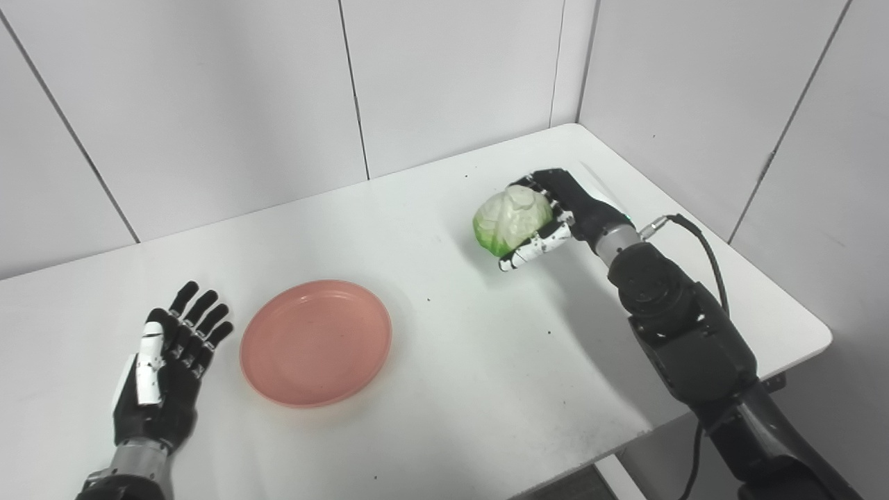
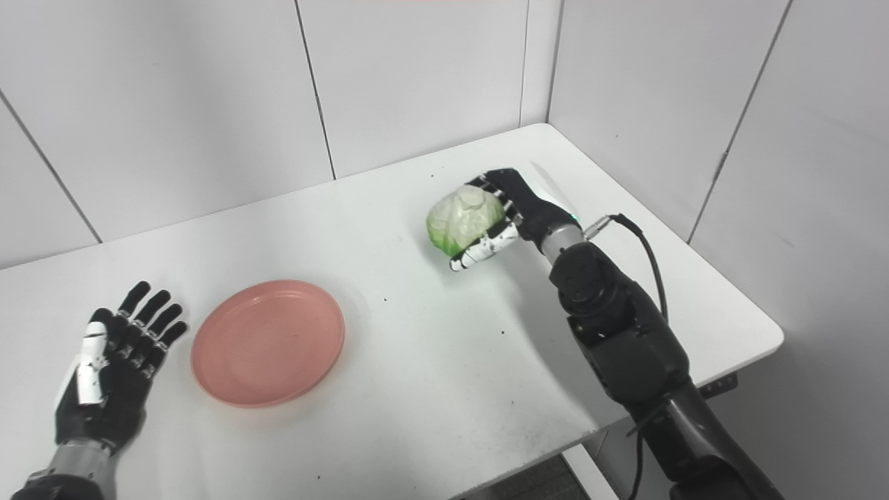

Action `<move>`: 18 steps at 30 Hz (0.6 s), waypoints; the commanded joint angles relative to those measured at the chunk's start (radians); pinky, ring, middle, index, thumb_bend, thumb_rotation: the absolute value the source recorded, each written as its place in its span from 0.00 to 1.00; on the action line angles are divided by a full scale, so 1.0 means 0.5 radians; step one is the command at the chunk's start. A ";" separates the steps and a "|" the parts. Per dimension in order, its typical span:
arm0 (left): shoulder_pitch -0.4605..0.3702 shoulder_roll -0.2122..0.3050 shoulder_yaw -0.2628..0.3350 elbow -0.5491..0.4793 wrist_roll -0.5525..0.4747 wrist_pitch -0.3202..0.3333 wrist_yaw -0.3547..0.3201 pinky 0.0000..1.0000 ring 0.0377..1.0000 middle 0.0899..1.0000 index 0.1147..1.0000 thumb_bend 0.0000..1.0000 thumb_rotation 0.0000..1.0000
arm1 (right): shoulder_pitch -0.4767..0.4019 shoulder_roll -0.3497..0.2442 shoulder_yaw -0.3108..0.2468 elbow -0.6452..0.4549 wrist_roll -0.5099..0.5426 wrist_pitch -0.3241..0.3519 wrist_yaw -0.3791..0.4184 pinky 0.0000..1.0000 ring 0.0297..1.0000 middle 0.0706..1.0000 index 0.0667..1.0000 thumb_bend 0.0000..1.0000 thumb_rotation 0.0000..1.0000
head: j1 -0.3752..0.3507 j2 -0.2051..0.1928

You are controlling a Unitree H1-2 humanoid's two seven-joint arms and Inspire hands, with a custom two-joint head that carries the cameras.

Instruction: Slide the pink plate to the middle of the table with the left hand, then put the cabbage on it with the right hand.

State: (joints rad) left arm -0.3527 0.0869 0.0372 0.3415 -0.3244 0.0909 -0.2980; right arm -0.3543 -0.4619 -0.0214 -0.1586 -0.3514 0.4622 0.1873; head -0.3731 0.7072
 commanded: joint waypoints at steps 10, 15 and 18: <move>0.099 -0.202 -0.114 -0.084 0.195 0.179 0.249 0.88 0.89 0.89 0.88 0.46 1.00 | -0.332 0.122 0.228 0.013 0.019 -0.079 0.106 0.36 0.40 0.41 0.49 0.52 0.00 | 0.385 0.007; 0.097 -0.288 -0.152 -0.104 0.296 0.177 0.359 0.88 0.88 0.89 0.88 0.47 1.00 | -0.429 0.231 0.360 0.127 0.008 -0.121 0.106 0.37 0.42 0.42 0.48 0.52 0.00 | 0.573 0.022; 0.086 -0.335 -0.160 -0.100 0.320 0.186 0.398 0.89 0.89 0.90 0.89 0.46 1.00 | -0.477 0.305 0.443 0.215 -0.019 -0.179 0.093 0.36 0.41 0.42 0.48 0.53 0.00 | 0.654 0.032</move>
State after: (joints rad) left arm -0.3299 -0.0668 -0.0356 0.2646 -0.1815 0.1203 -0.1204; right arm -0.5348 -0.3205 0.1938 -0.0445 -0.3542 0.4327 0.2500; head -0.0478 0.7225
